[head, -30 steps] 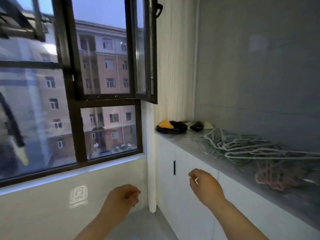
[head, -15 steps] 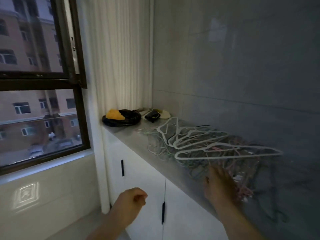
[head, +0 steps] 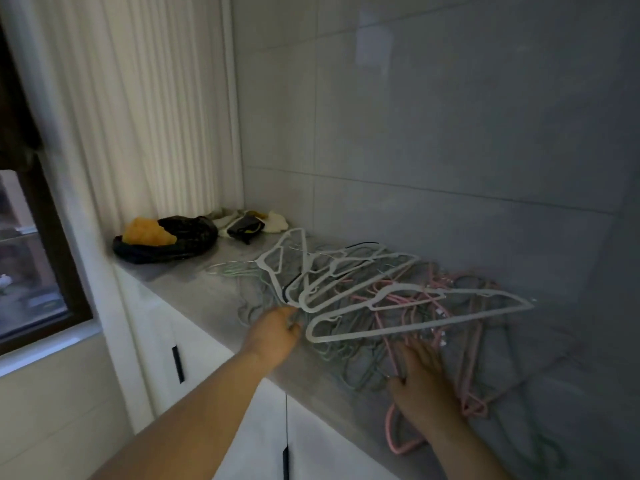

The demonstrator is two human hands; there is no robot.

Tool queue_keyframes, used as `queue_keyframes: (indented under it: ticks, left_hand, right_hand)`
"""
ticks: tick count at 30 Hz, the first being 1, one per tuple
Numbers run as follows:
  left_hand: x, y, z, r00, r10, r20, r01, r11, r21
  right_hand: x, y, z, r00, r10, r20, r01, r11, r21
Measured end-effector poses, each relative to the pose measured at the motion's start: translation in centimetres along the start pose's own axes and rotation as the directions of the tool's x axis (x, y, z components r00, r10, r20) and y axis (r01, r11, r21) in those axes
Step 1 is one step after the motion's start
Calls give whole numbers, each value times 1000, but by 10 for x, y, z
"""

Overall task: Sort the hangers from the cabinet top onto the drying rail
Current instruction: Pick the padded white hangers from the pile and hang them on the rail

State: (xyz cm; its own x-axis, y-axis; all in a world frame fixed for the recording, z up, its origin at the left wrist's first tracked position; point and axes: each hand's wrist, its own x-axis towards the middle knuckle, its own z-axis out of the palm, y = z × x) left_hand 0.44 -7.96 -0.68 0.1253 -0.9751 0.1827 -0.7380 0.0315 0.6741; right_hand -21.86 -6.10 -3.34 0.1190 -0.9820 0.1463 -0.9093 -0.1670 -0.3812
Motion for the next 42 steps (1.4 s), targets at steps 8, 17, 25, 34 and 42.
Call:
queue_keyframes:
  ticks: [8, 17, 25, 34, 42]
  left_hand:
    - [65, 14, 22, 978, -177, 112, 179, 984, -7]
    - [94, -10, 26, 970, -212, 118, 184, 961, 207]
    - [79, -1, 10, 987, -149, -62, 148, 989, -26]
    - [55, 49, 13, 811, -188, 554, 510, 691, -512]
    - [56, 46, 11, 852, -187, 490, 516, 463, -721]
  right_hand:
    - [23, 0, -6, 999, -3, 33, 8, 990, -143]
    - [65, -31, -4, 975, -191, 109, 220, 863, -455]
    - [57, -33, -17, 892, -355, -280, 255, 907, -336]
    - [53, -29, -19, 839, -440, -320, 325, 877, -355]
    - [55, -8, -11, 965, 105, -241, -127, 989, -78]
